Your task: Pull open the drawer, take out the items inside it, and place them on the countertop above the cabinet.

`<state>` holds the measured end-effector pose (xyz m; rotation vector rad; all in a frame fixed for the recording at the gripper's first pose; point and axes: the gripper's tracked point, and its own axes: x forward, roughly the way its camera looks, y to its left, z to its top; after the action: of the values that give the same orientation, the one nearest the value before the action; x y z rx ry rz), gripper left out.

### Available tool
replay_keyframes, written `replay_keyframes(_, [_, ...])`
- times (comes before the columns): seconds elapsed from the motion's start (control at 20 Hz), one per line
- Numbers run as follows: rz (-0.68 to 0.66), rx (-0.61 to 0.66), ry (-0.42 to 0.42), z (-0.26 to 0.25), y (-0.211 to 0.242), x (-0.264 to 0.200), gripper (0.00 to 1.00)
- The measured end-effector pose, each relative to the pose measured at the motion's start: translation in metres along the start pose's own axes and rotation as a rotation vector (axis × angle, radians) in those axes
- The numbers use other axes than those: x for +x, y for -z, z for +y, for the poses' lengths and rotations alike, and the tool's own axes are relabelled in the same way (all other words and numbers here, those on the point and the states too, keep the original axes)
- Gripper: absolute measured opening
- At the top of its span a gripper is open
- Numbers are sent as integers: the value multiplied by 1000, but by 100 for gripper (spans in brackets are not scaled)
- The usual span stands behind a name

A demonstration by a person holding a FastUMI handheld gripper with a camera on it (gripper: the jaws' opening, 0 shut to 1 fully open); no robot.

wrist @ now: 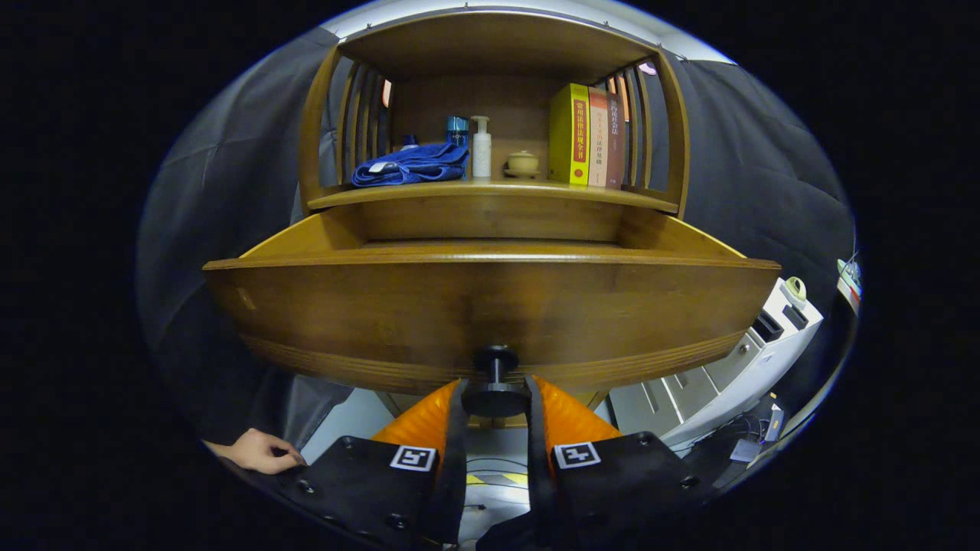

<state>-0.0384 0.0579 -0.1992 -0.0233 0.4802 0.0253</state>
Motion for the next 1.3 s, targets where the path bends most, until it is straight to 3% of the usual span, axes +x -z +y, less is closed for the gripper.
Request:
replay_keyframes(0.15, [-12, -2, 4, -1, -1, -1, 42])
replay_keyframes(0.35, [-33, -16, 15, -3, -9, -10, 54])
replay_keyframes(0.6, [-51, -43, -6, -4, -30, -36, 81])
replay_keyframes(0.9, [-104, -109, -46, -2, -100, -62, 99])
replay_keyframes(1.05, [-92, -135, -79, -4, -137, -53, 99])
replay_keyframes(1.3, [62, -79, -138, -1, -150, -7, 99])
